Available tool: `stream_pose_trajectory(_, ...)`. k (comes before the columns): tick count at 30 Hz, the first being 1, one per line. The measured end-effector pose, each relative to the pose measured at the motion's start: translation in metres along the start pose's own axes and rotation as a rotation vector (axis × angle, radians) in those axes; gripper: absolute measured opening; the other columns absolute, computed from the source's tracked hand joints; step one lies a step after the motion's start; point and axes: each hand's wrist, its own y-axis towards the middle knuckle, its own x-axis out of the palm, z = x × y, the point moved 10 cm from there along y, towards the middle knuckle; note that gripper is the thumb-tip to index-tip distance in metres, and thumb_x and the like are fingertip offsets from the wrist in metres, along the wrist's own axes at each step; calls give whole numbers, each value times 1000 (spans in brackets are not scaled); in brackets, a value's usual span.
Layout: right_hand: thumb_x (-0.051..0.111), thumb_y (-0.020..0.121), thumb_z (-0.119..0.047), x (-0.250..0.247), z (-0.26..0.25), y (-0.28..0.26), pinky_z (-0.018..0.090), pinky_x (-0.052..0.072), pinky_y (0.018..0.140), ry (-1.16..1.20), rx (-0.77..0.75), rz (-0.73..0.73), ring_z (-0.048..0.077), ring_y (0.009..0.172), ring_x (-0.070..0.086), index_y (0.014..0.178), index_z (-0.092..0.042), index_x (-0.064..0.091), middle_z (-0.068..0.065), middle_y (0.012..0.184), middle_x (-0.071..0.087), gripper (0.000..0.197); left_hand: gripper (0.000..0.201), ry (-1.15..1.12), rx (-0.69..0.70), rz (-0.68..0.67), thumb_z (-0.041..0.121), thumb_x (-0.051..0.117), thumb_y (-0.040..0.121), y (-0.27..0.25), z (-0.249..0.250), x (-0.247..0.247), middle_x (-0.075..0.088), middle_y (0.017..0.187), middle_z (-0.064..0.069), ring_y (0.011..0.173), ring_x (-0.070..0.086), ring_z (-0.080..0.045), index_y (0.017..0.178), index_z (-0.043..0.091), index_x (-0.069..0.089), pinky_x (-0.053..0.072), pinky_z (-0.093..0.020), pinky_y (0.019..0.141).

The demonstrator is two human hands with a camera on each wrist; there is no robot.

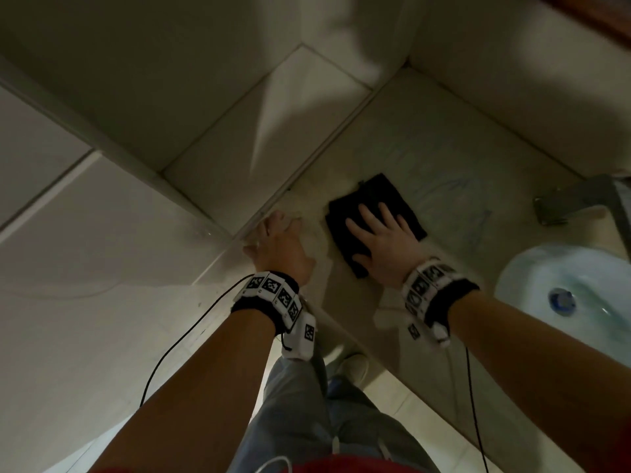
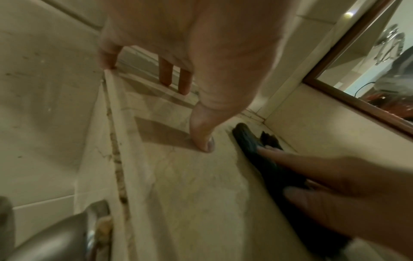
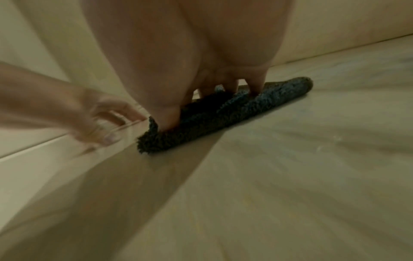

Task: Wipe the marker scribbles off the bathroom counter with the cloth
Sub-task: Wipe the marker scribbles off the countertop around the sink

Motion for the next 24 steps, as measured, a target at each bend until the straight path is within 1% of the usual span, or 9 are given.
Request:
stream_pose_trajectory(2, 38, 97, -54, 8, 7, -17, 50, 3, 121, 1, 3, -21, 28, 149, -12, 152, -42, 0, -8, 162, -12, 68, 84, -6, -2, 5, 48, 76, 71, 1, 0, -1, 17, 155, 7, 140, 16, -24, 142, 42, 33, 35, -60, 102)
stream_pose_trajectory(3, 38, 97, -55, 8, 8, -16, 50, 3, 121, 0, 3, -23, 28, 149, -12, 152, -42, 0, -8, 162, -12, 68, 83, -3, -2, 4, 49, 76, 71, 0, 0, -1, 16, 155, 7, 140, 16, -24, 142, 42, 33, 35, -61, 102)
stream_pose_trajectory(7, 38, 96, -56, -11, 18, 29, 53, 6, 120, 23, 66, 15, 29, 149, -9, 152, -43, 1, -9, 162, -9, 68, 84, 0, -6, -9, 47, 75, 72, 2, 0, 2, 14, 156, 7, 141, 14, -24, 144, 42, 31, 34, -62, 103)
stream_pose_trajectory(9, 38, 96, -56, -23, 24, 51, 54, 7, 119, 36, 96, 1, 31, 149, -8, 152, -43, 2, -8, 163, -9, 68, 85, -4, -4, -25, 45, 74, 74, 2, 0, 3, 12, 156, 7, 142, 15, -24, 145, 41, 29, 33, -62, 103)
stream_pose_trajectory(12, 42, 96, -55, -29, 25, 57, 54, 8, 119, 57, 115, 4, 31, 149, -6, 153, -41, 6, -7, 163, -7, 68, 85, 13, -11, -43, 45, 73, 75, 0, 2, 2, 11, 156, 3, 142, 16, -26, 146, 40, 27, 33, -62, 102)
stream_pose_trajectory(16, 41, 96, -56, -13, 32, 20, 53, 8, 119, 92, 126, 39, 30, 149, -5, 152, -42, 8, -7, 163, -5, 67, 85, 76, -30, -71, 44, 73, 74, -4, 7, -1, 16, 154, -5, 141, 18, -32, 145, 33, 26, 33, -65, 101)
stream_pose_trajectory(19, 40, 95, -57, 8, 45, -17, 51, 8, 120, 113, 143, 45, 28, 149, -7, 152, -44, 6, -8, 163, -7, 67, 77, 131, -44, -87, 35, 68, 79, -7, 18, -3, 19, 153, -9, 140, 19, -35, 145, 27, 29, 28, -69, 103)
stream_pose_trajectory(21, 40, 96, -56, 21, 53, -43, 50, 7, 120, 122, 153, 41, 28, 149, -8, 151, -44, 5, -9, 163, -8, 67, 68, 138, -2, -80, 30, 62, 83, -9, 35, -2, 22, 151, -10, 138, 21, -36, 144, 25, 32, 30, -68, 102)
stream_pose_trajectory(24, 40, 96, -56, 40, 65, -78, 50, 5, 121, 147, 177, 31, 27, 149, -10, 152, -44, 4, -9, 162, -9, 67, 58, 128, 109, -78, 32, 57, 85, -13, 69, 3, 26, 148, -7, 134, 25, -36, 140, 31, 39, 34, -64, 99)
